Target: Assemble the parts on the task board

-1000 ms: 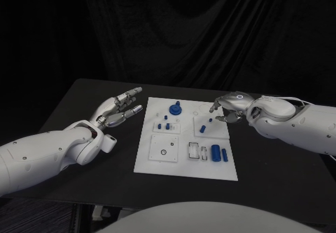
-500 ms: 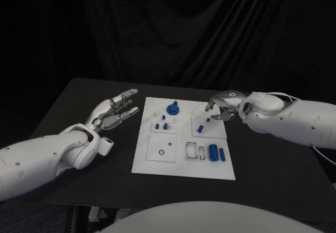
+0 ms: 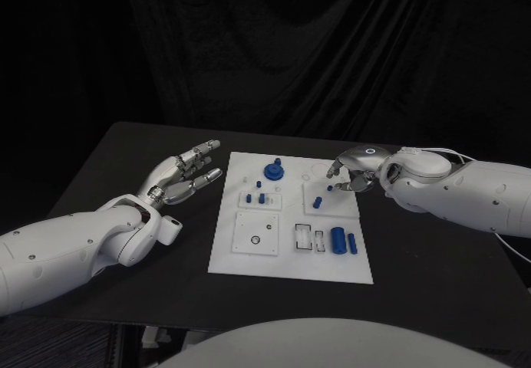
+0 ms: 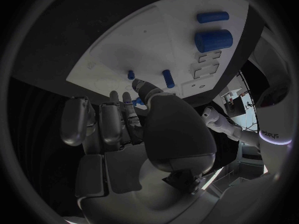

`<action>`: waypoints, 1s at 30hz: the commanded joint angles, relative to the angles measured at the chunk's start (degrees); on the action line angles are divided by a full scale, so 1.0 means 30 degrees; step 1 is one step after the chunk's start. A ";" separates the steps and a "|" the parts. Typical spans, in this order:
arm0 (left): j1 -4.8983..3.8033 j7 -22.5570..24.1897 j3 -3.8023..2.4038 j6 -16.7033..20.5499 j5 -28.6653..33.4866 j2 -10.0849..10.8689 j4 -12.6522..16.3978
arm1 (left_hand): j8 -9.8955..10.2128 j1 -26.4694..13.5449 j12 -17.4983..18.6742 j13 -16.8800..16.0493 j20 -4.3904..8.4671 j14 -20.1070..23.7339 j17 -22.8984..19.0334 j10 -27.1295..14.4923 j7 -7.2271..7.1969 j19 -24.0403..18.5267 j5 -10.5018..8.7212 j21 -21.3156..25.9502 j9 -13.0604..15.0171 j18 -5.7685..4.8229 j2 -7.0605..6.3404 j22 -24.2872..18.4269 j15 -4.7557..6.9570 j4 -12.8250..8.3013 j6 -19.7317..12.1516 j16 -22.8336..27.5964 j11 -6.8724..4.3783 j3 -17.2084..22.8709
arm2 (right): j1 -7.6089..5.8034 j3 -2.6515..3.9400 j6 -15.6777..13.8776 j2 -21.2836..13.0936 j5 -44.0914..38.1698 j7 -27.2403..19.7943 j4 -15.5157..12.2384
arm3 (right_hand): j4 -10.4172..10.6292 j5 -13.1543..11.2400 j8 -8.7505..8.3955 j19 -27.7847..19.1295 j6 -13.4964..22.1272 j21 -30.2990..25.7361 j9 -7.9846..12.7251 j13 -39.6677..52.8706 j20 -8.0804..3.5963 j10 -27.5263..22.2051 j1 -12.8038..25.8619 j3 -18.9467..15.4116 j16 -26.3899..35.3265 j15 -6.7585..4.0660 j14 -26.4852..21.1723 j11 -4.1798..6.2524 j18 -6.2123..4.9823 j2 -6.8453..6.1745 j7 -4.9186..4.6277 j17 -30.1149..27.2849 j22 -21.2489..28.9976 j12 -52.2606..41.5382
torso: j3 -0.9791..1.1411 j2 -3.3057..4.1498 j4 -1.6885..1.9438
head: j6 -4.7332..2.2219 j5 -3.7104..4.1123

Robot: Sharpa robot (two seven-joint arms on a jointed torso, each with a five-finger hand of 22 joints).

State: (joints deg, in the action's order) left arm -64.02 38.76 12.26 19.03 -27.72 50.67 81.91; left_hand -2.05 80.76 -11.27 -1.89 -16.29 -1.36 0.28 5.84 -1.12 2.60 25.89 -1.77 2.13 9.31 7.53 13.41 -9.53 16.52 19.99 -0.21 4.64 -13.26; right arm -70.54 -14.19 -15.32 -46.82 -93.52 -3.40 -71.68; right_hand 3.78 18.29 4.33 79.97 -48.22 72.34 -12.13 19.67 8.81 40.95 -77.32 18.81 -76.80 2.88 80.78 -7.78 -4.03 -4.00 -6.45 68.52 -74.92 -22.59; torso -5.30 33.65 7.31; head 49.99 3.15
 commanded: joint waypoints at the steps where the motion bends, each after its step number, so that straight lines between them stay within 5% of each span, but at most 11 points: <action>1: 0.0033 0.2973 -0.0018 -0.0175 0.0144 -0.0014 0.0026 | -0.0041 0.0248 -0.0132 -0.0033 -0.0041 0.0003 0.0018 0.0005 0.0024 0.0132 0.0095 -0.0079 0.0023 0.0333 0.0009 -0.0012 -0.0169 -0.0009 0.0137 -0.0042 0.0151 -0.0124 | 0.0112 0.0010 -0.0100 0.0039 0.0332 -0.0234 0.0111 | -0.0159 0.0291 0.0019 0.0065 -0.0090 -0.0120 -0.0037 -0.0219 0.0013 0.0193 -0.0242 0.0078 -0.0001 0.0003 0.0020 -0.0008 -0.0057 -0.0044 -0.0092 -0.0076 -0.3160 0.0188 | 0.0007 0.0080 0.0036 | 0.0002 0.0055; 8: 0.0035 0.2928 -0.0018 -0.0252 0.0144 -0.0005 0.0010 | -0.0103 0.0436 -0.0240 -0.0041 -0.0071 -0.0022 0.0023 0.0103 0.0235 0.0196 0.0245 -0.0096 0.0074 0.0310 0.0078 0.0044 -0.0224 -0.0028 0.0568 -0.0045 0.0330 -0.0121 | 0.0233 0.0011 -0.0096 0.0250 0.0401 -0.0365 0.0423 | -0.0299 0.0947 0.0038 0.0133 -0.0257 -0.0033 -0.0104 -0.0656 -0.0012 0.0863 -0.0378 0.0336 -0.0107 -0.0024 0.0065 0.0044 -0.0035 -0.0086 -0.0237 -0.0047 -0.3200 0.0357 | -0.0001 0.0071 0.0048 | 0.0002 0.0043; 13: 0.0036 0.2862 -0.0018 -0.0338 0.0144 -0.0008 -0.0020 | -0.0101 0.0465 -0.0242 -0.0041 -0.0076 -0.0016 0.0021 0.0111 0.0243 0.0203 0.0305 -0.0097 0.0073 0.0309 0.0085 0.0036 -0.0226 -0.0032 0.0563 -0.0043 0.0344 -0.0122 | 0.0324 0.0012 -0.0121 0.0416 0.0411 -0.0443 0.0601 | -0.0289 0.0978 0.0050 0.0136 -0.0340 -0.0049 -0.0136 -0.0837 -0.0024 0.1260 -0.0336 0.0444 -0.0110 -0.0040 0.0062 0.0082 -0.0039 -0.0105 -0.0327 -0.0110 -0.3198 0.0407 | -0.0055 0.0034 0.0076 | 0.0002 0.0111; 30: 0.0039 0.2603 -0.0018 -0.0611 0.0144 -0.0018 -0.0064 | -0.0070 0.0745 -0.0259 -0.0039 -0.0140 -0.0141 0.0048 0.0140 0.0287 0.0362 0.0550 -0.0164 0.0056 0.0273 0.0123 0.0280 -0.0425 -0.0114 0.0462 -0.0072 0.0543 -0.0105 | 0.0714 0.0017 -0.0386 0.0784 0.0418 -0.0656 0.1062 | -0.0334 0.0906 0.0249 0.0175 -0.0828 -0.0006 -0.0289 -0.1174 -0.0074 0.1790 -0.0359 0.0672 -0.0177 -0.0098 0.0093 0.0154 -0.0030 -0.0125 -0.0384 -0.0106 -0.3215 0.0576 | -0.0067 0.0049 0.0057 | 0.0002 0.0036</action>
State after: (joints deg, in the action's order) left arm -64.01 38.81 12.26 18.11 -27.64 50.68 81.65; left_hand -2.05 82.63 -11.71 -1.92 -16.70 -1.87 0.35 6.34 -0.50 3.44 27.39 -1.98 2.29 9.31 7.89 14.24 -10.46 16.36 21.41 -0.21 5.96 -13.41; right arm -68.58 -14.18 -15.61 -44.47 -92.22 -5.15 -68.62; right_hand 2.84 21.05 4.88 80.17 -50.35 72.13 -12.96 16.19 8.60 46.07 -77.98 20.41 -77.02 2.88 80.78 -7.37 -4.03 -4.23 -7.54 68.17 -74.91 -21.25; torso -5.46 33.78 7.45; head 49.99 3.24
